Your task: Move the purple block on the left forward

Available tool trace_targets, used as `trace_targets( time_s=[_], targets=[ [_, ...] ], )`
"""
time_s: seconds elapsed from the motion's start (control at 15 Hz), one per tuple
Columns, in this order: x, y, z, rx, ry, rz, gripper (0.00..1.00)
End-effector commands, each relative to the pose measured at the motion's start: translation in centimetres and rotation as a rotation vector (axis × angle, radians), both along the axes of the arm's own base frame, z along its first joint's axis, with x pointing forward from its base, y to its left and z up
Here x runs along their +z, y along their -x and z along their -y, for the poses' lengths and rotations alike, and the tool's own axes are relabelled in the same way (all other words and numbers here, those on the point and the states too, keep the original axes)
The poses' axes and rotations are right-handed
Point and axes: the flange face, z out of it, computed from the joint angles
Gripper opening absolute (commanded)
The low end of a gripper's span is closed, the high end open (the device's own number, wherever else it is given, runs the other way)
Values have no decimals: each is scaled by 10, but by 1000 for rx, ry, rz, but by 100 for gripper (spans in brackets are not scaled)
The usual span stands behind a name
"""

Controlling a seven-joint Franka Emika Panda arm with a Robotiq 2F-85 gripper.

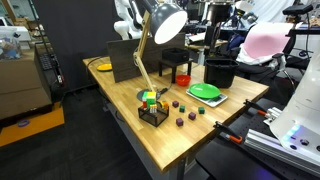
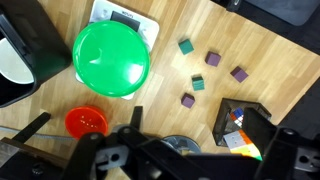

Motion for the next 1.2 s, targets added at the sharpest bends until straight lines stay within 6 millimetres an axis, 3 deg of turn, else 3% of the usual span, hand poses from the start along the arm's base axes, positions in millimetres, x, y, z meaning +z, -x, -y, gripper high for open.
trace_targets(
  time_s=[0.0,0.33,0.53,0.93,1.13],
  targets=[
    [2,0,0,0,-1,3,100],
    [5,1,1,-2,-2,12,100],
    [-6,-4,-6,18,-19,-5,100],
    [-57,0,-50,111,-118,-133,100],
    [-82,2,-60,111,-162,-202,100]
  ],
)
